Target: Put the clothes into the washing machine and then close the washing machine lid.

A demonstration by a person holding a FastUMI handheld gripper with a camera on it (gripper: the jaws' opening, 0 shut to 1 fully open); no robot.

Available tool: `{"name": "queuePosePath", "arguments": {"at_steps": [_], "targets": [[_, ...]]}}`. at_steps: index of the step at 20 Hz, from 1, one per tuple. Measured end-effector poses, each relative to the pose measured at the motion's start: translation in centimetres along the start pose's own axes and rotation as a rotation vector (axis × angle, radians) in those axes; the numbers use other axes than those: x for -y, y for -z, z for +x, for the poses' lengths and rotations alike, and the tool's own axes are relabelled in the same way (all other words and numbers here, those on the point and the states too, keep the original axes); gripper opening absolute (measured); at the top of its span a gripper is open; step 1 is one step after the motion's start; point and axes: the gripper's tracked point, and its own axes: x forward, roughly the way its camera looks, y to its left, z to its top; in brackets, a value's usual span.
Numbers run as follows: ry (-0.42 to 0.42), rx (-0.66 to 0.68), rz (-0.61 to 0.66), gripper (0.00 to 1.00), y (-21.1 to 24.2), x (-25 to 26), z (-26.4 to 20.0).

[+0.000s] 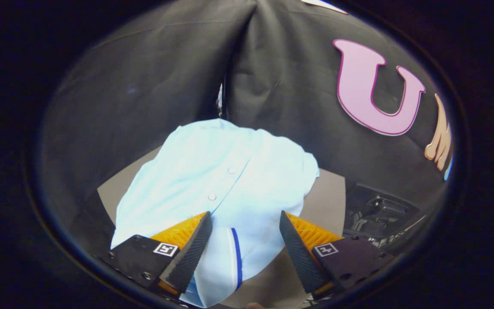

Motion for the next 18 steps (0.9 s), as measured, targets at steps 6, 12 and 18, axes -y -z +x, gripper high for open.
{"name": "queuePosePath", "arguments": {"at_steps": [6,12,18], "targets": [[-0.072,0.024,0.038,0.92,0.4,-0.7,0.6],[-0.117,0.047,0.000,0.62,0.1,-1.9,0.1],[-0.051,0.067,-0.034,0.12,-0.5,-1.6,0.7]]}}
